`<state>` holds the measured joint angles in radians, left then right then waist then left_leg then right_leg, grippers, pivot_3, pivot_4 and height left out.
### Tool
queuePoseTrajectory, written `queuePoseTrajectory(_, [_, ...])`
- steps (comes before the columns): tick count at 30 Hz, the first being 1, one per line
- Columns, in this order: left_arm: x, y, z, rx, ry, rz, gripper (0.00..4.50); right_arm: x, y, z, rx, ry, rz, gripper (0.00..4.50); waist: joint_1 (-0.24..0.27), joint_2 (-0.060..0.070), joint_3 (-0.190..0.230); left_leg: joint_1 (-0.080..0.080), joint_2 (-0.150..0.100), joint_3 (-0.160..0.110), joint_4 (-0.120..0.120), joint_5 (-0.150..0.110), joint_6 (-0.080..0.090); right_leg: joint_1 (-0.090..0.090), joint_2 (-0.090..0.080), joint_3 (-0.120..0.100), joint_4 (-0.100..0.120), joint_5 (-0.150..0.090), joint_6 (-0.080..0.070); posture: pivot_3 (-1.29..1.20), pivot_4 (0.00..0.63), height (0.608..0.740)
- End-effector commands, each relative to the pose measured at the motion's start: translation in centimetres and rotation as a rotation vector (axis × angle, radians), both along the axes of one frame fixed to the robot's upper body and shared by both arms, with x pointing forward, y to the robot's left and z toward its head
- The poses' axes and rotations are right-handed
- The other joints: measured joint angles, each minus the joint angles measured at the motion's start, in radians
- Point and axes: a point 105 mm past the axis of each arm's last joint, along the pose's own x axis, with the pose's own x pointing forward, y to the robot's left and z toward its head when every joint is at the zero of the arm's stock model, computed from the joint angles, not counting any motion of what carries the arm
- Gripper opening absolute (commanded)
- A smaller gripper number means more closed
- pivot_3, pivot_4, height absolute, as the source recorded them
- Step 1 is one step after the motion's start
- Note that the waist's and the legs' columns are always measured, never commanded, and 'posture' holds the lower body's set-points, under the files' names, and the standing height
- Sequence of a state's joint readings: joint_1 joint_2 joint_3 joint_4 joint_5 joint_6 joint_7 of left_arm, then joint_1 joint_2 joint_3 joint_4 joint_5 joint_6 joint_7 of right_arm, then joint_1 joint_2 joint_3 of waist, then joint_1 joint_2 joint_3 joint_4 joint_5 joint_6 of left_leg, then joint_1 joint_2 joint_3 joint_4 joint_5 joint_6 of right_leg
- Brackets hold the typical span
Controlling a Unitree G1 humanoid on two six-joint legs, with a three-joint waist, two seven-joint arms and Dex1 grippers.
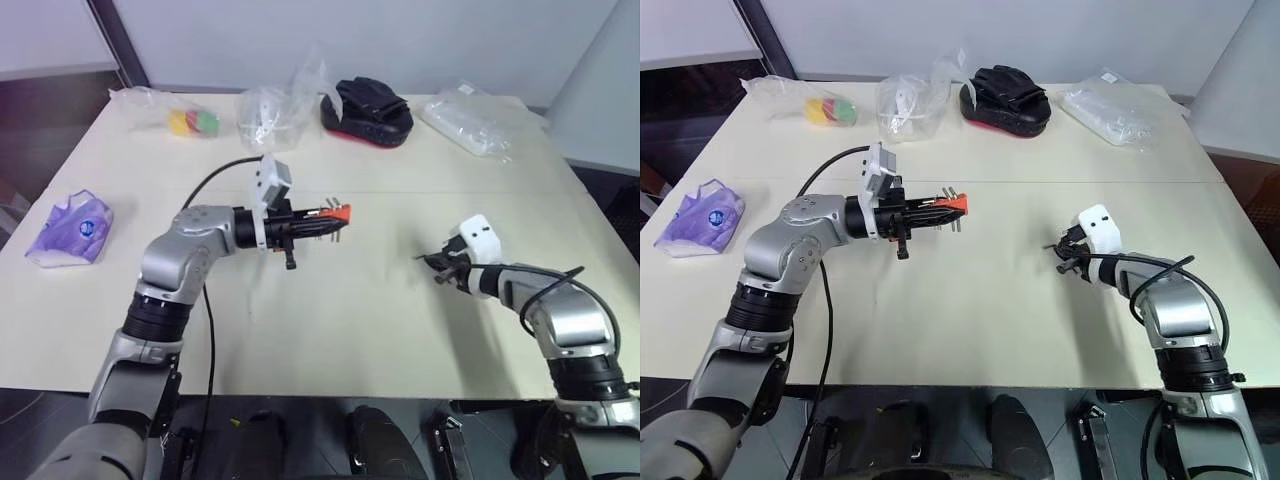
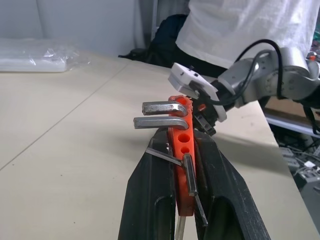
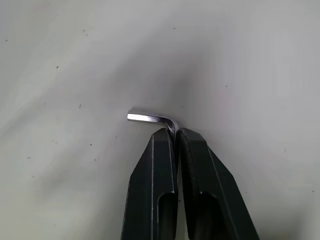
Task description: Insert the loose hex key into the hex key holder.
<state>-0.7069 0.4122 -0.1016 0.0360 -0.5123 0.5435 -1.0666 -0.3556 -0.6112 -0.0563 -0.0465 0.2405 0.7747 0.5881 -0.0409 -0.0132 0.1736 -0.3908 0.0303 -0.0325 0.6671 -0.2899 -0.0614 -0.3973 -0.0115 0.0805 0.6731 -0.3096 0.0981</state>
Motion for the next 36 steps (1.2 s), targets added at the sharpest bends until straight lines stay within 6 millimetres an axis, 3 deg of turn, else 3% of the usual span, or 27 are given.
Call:
queuePoseTrajectory(1, [-0.1, 0.1, 1.2, -0.035, -0.035, 0.003, 0.0, 1.4, 1.0, 5.4, 0.038, -0.328, -0.038, 0.05, -0.004, 0.0, 0.0, 0.0, 0.0, 0.0, 0.0, 0.0, 0.0, 0.0, 0.0, 0.0, 0.0, 0.0, 0.0, 0.0, 0.15, 0.74])
queuePoseTrajectory(4, [0.3, -0.1, 1.3, -0.044, -0.036, 0.012, 0.0, 2.0, 1.9, 10.2, 0.117, -0.607, -0.097, 0.05, -0.004, 0.0, 0.0, 0.0, 0.0, 0.001, -0.001, 0.0, 0.0, -0.002, 0.0, 0.001, 0.0, 0.0, 0.0, 0.0, 0.15, 0.74])
queuePoseTrajectory(8, [1.0, -0.6, 1.8, -0.069, -0.036, 0.024, 0.0, 0.6, 4.8, 16.6, 0.369, -0.912, -0.082, 0.05, -0.002, 0.0, 0.0, -0.001, 0.0, 0.0, -0.001, 0.0, 0.0, -0.002, 0.0, 0.0, 0.001, 0.0, 0.0, 0.0, 0.15, 0.74])
queuePoseTrajectory(12, [1.7, -1.1, 1.9, -0.073, -0.038, 0.026, 0.0, -1.6, 8.7, 20.1, 0.593, -1.084, 0.032, 0.05, -0.002, 0.0, 0.0, -0.001, 0.0, 0.0, -0.001, 0.0, 0.0, -0.002, 0.0, 0.0, 0.001, 0.0, 0.0, 0.0, 0.15, 0.74])
queuePoseTrajectory(17, [2.1, -1.5, 2.2, -0.073, -0.047, 0.015, 0.0, -1.7, 12.0, 20.3, 0.765, -1.111, 0.069, 0.05, -0.003, 0.0, 0.0, -0.001, 0.0, 0.0, -0.001, 0.0, 0.0, -0.002, -0.001, 0.0, 0.002, 0.0, 0.0, 0.0, 0.15, 0.74])
queuePoseTrajectory(24, [2.6, -1.5, 2.5, -0.07, -0.067, 0.02, 0.0, -1.9, 14.5, 18.3, 0.754, -1.115, 0.115, 0.05, -0.003, 0.001, 0.0, -0.001, 0.0, 0.0, -0.002, 0.0, -0.001, -0.003, -0.001, 0.0, 0.002, 0.0, 0.0, 0.0, 0.15, 0.74])
queuePoseTrajectory(36, [2.9, -1.3, 2.9, -0.074, -0.078, 0.029, 0.0, -2.3, 15.4, 16.4, 0.671, -1.109, 0.154, 0.05, -0.004, 0.001, 0.0, -0.001, 0.0, 0.0, -0.002, 0.0, -0.001, -0.003, -0.001, 0.0, 0.002, 0.0, 0.0, 0.0, 0.15, 0.74])
